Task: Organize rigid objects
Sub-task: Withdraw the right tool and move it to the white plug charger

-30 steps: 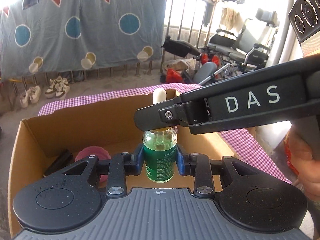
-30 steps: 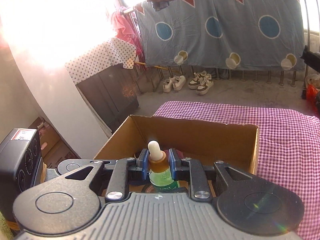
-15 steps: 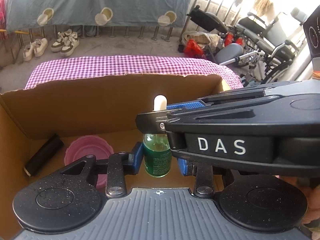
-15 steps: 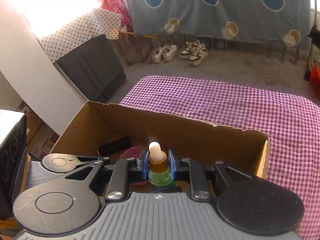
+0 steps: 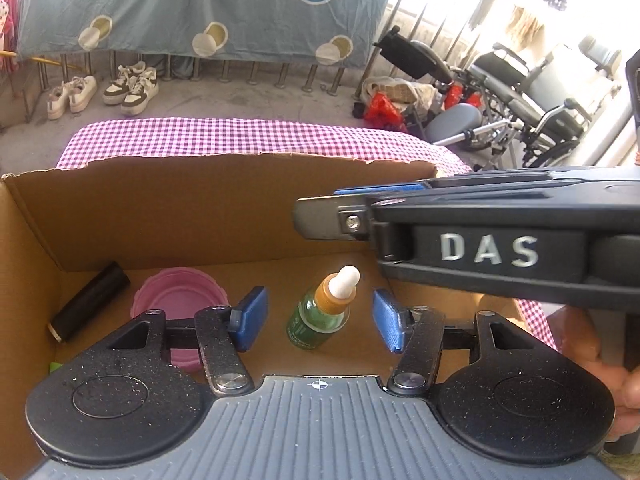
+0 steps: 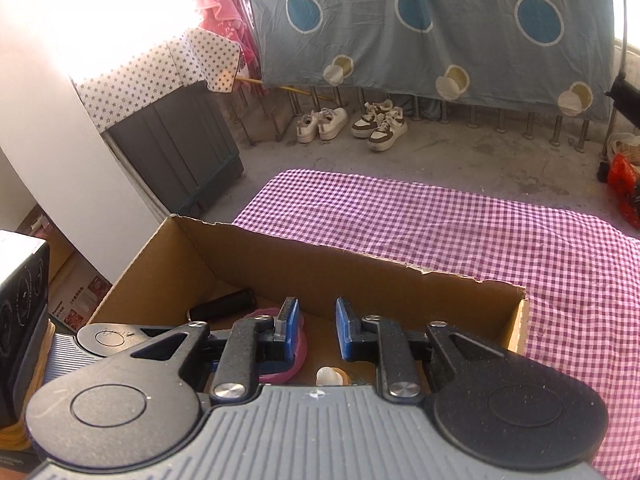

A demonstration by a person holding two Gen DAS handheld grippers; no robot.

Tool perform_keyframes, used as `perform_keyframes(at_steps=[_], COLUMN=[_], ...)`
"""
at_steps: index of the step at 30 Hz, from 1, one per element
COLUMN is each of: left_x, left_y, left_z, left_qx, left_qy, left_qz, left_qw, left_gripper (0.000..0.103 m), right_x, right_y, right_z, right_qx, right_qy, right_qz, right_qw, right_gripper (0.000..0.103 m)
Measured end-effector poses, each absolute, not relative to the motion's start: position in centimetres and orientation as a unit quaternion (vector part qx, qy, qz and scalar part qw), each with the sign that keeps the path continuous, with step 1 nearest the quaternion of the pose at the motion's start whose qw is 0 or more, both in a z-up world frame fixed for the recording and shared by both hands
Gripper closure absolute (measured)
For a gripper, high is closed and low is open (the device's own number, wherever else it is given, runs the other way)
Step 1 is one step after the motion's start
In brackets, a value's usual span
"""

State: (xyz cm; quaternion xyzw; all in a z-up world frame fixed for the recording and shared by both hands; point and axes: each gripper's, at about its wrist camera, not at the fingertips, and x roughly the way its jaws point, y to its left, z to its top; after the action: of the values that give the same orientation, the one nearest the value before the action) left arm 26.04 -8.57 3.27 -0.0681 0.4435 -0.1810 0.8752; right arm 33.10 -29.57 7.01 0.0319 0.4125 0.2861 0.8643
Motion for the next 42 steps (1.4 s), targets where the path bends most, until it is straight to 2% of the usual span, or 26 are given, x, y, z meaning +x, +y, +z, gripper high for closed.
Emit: perform_keyframes(at_steps=[7,9,15,23,32,38,42], left_x=[22.5,20.6,14.4,8.4,7.2,7.9,8.6], left_y=[-8.1,-7.7,-5.2,-3.7,-4.7,-5.4,-5.2], left_z=[6.2,7.2,8.6,5.3,0.7,-1.0,-1.8], left_qx=[-0.070,-0.065,-0.078,-0.075,-0.043,-0.003,0.005], left_qy=[0.407,0.388,0.346,0.356,0.373,0.372,0.383], left_qz=[-0.195,-0.202,-0.223,-0.239,-0.230,-0.223,-0.214], left_qw=[0.890,0.897,0.908,0.900,0.898,0.901,0.899], left_gripper=[0.028,0.021,0.007,0.005,0.006,0.012,0.025], right_x=[27.9,25.3,18.1,11.1,10.9,13.2,15.1], right_y=[-34.7,-36.6,-41.0,-41.8,-38.0,-35.9,-34.8], right_z=[10.8,11.6,11.1,5.1,-0.2,-1.7,-3.0], right_qx=[0.104,0.131,0.242,0.310,0.340,0.338,0.344], right_qy=[0.378,0.362,0.349,0.379,0.439,0.459,0.471], right_qz=[0.282,0.286,0.310,0.274,0.270,0.272,0.271], right_qw=[0.876,0.877,0.851,0.828,0.787,0.775,0.766], right_gripper=[0.080,0.080,0.080,0.079,0.079,0.079,0.079])
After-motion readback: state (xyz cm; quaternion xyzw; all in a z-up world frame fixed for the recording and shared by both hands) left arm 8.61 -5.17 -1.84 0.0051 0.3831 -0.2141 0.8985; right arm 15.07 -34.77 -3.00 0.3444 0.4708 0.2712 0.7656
